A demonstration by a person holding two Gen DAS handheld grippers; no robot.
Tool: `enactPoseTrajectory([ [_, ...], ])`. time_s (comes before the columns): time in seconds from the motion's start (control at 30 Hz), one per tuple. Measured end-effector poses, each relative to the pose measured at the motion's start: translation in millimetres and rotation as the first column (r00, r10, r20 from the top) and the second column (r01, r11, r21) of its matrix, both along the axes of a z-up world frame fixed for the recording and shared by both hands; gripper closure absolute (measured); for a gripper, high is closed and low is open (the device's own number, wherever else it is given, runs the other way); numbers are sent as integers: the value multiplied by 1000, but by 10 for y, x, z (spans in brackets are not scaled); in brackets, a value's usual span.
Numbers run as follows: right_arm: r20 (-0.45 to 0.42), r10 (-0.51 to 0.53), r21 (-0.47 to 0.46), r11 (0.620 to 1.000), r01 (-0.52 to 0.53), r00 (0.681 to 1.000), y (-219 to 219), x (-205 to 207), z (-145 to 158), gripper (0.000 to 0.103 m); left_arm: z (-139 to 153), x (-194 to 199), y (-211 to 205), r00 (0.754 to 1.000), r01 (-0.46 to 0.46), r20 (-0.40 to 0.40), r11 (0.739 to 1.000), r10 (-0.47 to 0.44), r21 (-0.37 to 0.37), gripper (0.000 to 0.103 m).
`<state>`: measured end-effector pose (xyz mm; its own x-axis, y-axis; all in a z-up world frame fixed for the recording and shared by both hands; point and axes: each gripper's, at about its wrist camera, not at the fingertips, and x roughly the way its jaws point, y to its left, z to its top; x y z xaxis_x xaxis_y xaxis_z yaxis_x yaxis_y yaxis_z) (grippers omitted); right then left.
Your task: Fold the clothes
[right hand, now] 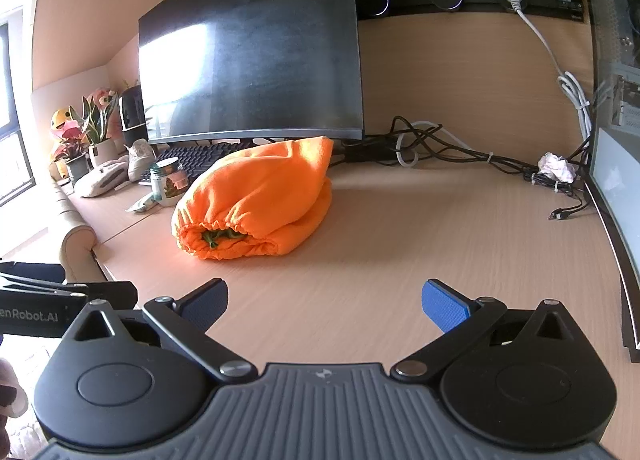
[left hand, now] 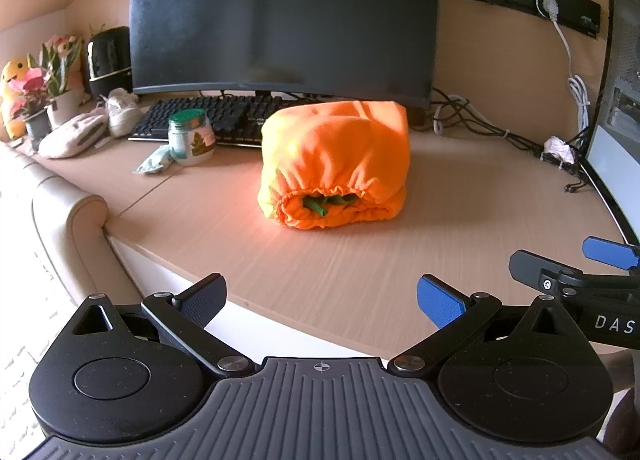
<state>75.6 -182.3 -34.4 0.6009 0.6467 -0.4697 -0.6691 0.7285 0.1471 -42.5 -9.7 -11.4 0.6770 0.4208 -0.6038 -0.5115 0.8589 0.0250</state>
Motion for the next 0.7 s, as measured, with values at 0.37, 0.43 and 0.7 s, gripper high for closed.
enactPoseTrajectory([
  [0.37,2,-1,-11,1000,1,1000,19,-59,-1,0,-12,-50,28,1000,-3,1,1000,3,-10,0],
  [0.43,3,3,-14,1000,-3,1000,32,-71,-2,0,-17,-59,40,1000,-5,0,1000,5,-12,0],
  [0.7,9,5,-23,1000,-5,1000,85,-91,0,0,-29,-76,101,1000,-13,-3,1000,13,-20,0],
])
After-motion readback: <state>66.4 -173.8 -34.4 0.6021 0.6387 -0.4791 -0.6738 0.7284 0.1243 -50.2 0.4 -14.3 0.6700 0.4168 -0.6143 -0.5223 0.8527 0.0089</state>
